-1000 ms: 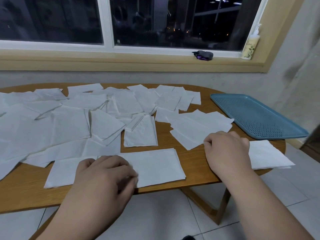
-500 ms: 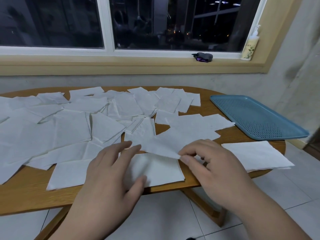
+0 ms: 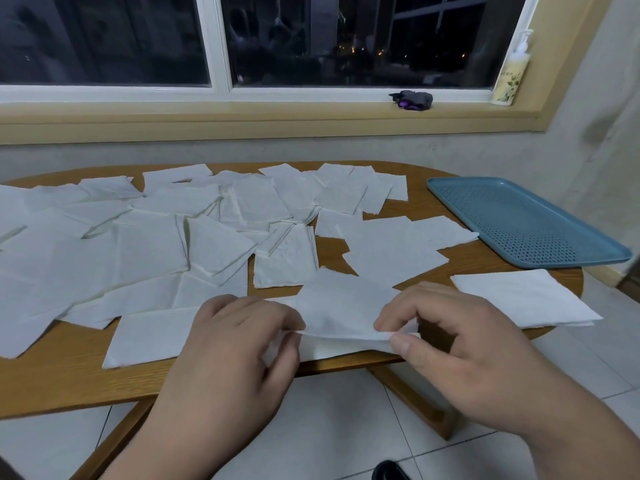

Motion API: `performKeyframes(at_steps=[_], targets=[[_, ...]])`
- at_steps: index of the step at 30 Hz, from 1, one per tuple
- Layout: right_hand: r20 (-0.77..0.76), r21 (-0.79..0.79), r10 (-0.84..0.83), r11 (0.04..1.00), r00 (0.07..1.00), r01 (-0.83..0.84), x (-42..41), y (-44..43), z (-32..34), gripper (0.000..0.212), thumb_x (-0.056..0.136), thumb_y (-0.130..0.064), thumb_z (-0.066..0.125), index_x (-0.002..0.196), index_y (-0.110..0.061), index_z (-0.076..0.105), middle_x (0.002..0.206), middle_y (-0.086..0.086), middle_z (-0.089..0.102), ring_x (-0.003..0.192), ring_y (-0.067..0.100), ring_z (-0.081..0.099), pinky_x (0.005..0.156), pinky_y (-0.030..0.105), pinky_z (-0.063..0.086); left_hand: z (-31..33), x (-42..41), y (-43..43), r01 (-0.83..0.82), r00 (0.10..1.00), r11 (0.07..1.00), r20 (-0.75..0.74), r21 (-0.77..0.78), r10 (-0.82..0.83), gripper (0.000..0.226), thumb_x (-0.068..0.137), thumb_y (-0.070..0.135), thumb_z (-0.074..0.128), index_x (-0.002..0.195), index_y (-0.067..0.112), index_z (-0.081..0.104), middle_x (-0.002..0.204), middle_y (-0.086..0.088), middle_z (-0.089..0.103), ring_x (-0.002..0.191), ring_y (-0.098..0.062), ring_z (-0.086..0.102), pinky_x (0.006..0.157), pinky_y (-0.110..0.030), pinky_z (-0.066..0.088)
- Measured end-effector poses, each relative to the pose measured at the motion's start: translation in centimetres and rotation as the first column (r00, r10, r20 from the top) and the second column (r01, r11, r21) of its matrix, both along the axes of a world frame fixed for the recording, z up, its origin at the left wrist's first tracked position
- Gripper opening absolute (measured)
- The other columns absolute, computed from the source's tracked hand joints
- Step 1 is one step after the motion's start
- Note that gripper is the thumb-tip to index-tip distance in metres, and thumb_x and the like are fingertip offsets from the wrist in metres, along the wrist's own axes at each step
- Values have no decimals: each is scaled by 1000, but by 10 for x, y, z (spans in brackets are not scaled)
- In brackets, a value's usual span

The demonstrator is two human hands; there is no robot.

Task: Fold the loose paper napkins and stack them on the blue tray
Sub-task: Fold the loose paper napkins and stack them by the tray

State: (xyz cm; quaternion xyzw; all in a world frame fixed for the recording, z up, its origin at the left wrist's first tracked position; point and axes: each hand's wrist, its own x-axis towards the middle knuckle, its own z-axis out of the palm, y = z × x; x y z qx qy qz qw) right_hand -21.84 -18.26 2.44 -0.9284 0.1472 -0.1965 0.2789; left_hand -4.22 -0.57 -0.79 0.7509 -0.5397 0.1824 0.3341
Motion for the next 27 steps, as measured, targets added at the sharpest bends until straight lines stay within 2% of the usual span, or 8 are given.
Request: performKeyframes(at_steps=[3, 5, 12, 16, 19, 22, 24, 27], targets=[[-46, 57, -84, 995, 995, 87, -12, 10, -4, 66, 59, -73, 62, 120, -69, 38, 118, -34, 53, 117, -7, 47, 84, 13, 41, 6, -6, -5, -5, 1000, 1000, 27, 1, 5, 14, 83, 33, 50, 86, 31, 64, 74, 20, 58, 81, -3, 44, 73, -23, 39], [-143, -1, -103, 995, 984, 104, -15, 17, -9, 77, 59, -74, 70, 121, -78, 24, 124, -40, 42, 121, -13, 37, 87, 12, 39, 8, -7, -9, 10, 1000, 1000, 21, 3, -10, 15, 83, 32, 51, 87, 31, 65, 75, 20, 60, 80, -4, 47, 76, -29, 40], [130, -21, -199, 979, 971, 204, -15, 12, -21, 42, 86, -27, 68, 97, -64, 52, 105, -30, 56, 102, -2, 53, 78, 6, 41, 14, -22, -21, 31, 988, 995, -145, -96, -45, 17, 81, 33, 51, 91, 37, 64, 91, 19, 60, 96, 8, 49, 73, -20, 40], [115, 124, -268, 959, 957, 254, -6, 2, -20, 33, 88, -34, 65, 97, -64, 54, 103, -35, 56, 80, -8, 57, 71, 5, 42, 7, -19, -28, -119, 983, 985, -154, -124, 99, 25, 83, 33, 57, 107, 35, 64, 88, 21, 58, 91, 2, 48, 81, -41, 50], [90, 114, -334, 939, 938, 324, 6, -17, -23, 31, 92, -36, 62, 118, -54, 56, 102, -35, 53, 96, -24, 45, 73, -5, 35, 4, -14, -30, -196, 965, 973, -199, -125, 169, 40, 81, 31, 61, 121, 31, 58, 114, 13, 55, 114, -14, 48, 96, -54, 44], [83, 79, -400, 916, 913, 394, 17, -30, -25, 39, 94, -37, 62, 131, -46, 53, 89, -32, 49, 90, -10, 50, 76, 4, 40, 2, -15, -31, -191, 961, 974, -226, -120, 160, 41, 81, 35, 59, 122, 32, 57, 129, 7, 49, 128, -19, 41, 96, -58, 45], [95, 24, -415, 909, 905, 415, 19, -34, -27, 46, 92, -38, 64, 136, -42, 50, 101, -30, 47, 103, -4, 46, 89, 17, 43, 0, -16, -32, -161, 964, 982, -227, -98, 135, 38, 81, 41, 55, 119, 35, 58, 131, 11, 46, 131, -17, 38, 93, -59, 46], [69, -41, -394, 917, 917, 397, 11, -31, -29, 42, 92, -39, 64, 132, -41, 53, 117, -30, 38, 115, -9, 34, 96, 16, 33, -4, -15, -31, -120, 975, 992, -194, -38, 111, 33, 81, 44, 51, 110, 34, 65, 127, 13, 48, 127, -14, 38, 90, -58, 49]])
